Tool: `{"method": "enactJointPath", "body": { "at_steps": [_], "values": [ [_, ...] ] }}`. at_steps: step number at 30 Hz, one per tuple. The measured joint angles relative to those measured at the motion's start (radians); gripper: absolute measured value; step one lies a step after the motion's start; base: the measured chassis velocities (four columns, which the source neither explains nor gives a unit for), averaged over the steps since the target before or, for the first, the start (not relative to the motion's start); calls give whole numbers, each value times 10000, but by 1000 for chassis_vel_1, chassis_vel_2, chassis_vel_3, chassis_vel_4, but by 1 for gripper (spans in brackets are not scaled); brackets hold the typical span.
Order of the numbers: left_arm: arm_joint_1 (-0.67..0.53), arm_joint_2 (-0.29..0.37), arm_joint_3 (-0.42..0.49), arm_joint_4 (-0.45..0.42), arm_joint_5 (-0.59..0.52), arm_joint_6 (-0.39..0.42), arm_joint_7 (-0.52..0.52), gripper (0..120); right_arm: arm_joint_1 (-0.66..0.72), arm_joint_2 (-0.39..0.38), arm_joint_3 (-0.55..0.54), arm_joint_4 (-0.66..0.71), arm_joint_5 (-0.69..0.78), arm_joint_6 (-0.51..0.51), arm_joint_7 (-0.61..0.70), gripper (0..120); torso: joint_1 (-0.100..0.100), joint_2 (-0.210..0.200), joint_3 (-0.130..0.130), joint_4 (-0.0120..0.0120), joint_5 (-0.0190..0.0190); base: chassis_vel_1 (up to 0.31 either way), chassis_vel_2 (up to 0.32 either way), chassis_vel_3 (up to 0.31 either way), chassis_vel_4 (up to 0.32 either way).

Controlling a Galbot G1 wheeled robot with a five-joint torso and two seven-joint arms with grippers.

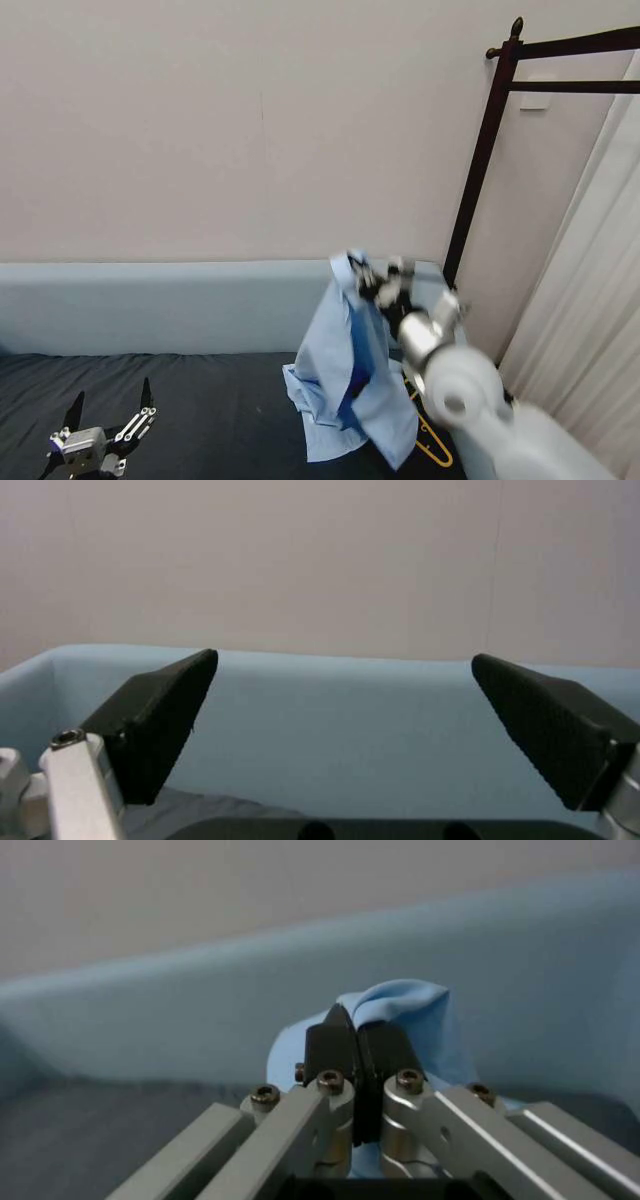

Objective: Pick up the clothes from the sofa and hang them on the clothes hanger.

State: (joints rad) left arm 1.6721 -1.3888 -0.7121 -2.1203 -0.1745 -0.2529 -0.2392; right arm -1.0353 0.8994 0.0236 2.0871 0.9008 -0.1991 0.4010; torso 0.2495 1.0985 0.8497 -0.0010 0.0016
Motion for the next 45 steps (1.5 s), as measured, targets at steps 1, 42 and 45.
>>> {"method": "enactJointPath", "body": {
  "at_steps": [1,42,45],
  "values": [
    [-7,6,51,17,0,-3,0,100,-941,5,149,-104,-540,-124,16,0,-1,0,-1,1,-3,0,0,0,0],
    [-410,20,-5,693,41,62,12,100,711,2534,-1055,-3524,1172,-2230,2007,91,3,-2,3,9,-5,0,0,0,0],
    [-267,-21,-142,654,59,71,18,100,1515,3167,-1165,-6041,-285,-1853,925,100,4,-3,4,10,-6,0,0,0,0]
  ]
}}
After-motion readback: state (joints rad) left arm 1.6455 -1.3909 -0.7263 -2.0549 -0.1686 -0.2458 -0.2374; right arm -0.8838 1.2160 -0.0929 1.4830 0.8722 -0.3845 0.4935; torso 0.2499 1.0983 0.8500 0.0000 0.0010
